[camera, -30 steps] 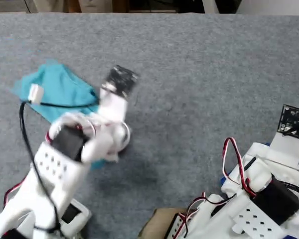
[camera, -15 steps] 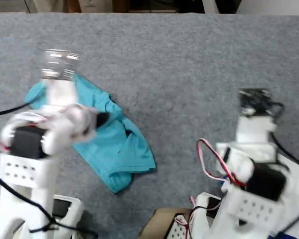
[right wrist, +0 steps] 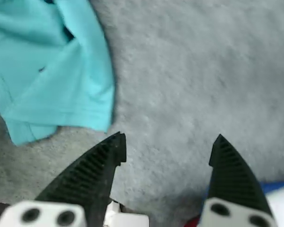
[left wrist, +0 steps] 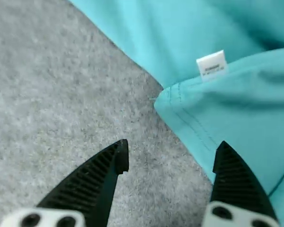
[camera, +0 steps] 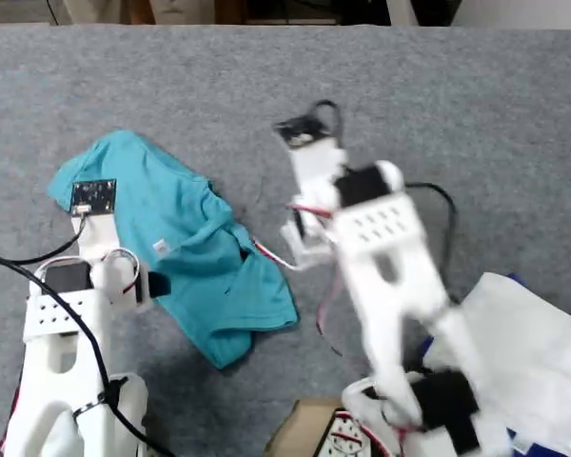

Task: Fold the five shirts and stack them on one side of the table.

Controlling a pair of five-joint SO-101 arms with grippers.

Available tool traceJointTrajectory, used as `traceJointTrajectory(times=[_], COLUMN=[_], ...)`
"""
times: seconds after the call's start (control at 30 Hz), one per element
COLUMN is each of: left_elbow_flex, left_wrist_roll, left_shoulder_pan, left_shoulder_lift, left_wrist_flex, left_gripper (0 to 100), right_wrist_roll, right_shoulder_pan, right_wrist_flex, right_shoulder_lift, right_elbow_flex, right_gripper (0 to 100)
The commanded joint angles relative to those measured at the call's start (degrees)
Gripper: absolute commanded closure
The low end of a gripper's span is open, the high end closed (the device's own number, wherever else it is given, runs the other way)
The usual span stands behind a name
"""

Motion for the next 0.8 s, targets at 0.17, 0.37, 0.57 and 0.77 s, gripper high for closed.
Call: traceJointTrajectory(times=[0.17, 0.37, 0.57, 0.77], left_elbow_flex=[3.60, 5.10, 5.01, 4.92], left_wrist_roll=[-0.09, -0.09, -0.18, -0.44], left_shoulder_pan=[0.70, 0.35, 0.70, 0.26], left_shoulder_lift=[-0.84, -0.92, -0.92, -0.92], left_wrist_flex=[-1.14, -0.88, -1.14, -1.23], left_gripper=[71, 74, 94, 98], right_wrist_roll=[-0.35, -0.26, -0.35, -0.18], right_shoulder_pan=[-10.07, -14.20, -14.37, -11.74], right_wrist_flex=[0.18, 2.11, 2.02, 3.16], right_shoulder_lift=[26.86, 37.67, 48.04, 50.51], right_elbow_flex=[-20.62, -33.27, -40.92, -45.67], right_gripper=[71.8, 72.0, 72.0, 72.1])
